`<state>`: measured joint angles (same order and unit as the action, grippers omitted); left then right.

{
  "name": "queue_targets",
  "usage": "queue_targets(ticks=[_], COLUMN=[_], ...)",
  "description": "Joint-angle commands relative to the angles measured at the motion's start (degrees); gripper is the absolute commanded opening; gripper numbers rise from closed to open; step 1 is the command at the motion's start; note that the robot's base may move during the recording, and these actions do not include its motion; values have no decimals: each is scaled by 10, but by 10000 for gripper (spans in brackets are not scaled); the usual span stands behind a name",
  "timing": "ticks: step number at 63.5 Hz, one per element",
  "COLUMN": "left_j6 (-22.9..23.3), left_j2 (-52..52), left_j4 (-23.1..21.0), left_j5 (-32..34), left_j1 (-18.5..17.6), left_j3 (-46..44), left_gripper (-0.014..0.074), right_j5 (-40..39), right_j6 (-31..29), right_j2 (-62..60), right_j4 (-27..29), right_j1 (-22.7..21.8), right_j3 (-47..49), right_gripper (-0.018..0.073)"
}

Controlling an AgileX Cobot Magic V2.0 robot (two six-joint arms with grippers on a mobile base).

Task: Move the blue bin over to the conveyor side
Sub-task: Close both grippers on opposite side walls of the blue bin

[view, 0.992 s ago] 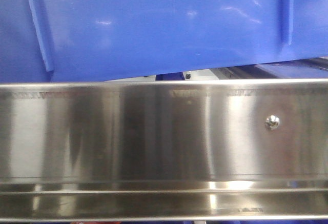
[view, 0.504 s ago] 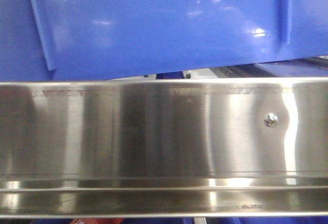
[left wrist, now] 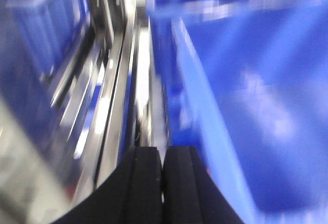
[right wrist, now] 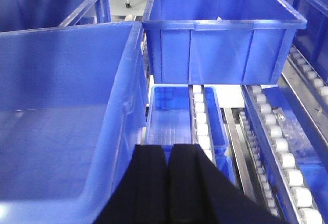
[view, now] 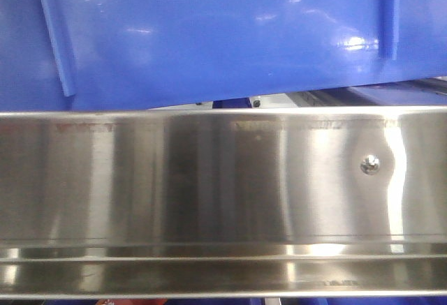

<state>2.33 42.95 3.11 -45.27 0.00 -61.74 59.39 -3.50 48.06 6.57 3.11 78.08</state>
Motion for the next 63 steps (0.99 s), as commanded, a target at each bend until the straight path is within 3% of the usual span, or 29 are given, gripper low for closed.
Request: queue_targets(ticks=[1,24,45,59,63], left_j6=[13,13,13,13,13], left_j2=[38,199,224,225,226], left_j4=[-18,-51,-51,-51,-51], left_j5=[21,14,13,11,10], left_j1=[-3,-3,-3,-3,-3], left_j3=[-30,-136,-139,-139,-139], left_gripper=[-17,-17,-17,-17,-17], right_j5=[9,63,58,72,74], right_j6=[0,5,6,8,8], right_j2=[44,257,359,376,376], right_j4=[-9,-16,-38,-39,-39], right_j1=[-1,14,76,79,79], right_j3=[38,212,253,253,253], right_gripper=[-79,-77,-77,-76,-18])
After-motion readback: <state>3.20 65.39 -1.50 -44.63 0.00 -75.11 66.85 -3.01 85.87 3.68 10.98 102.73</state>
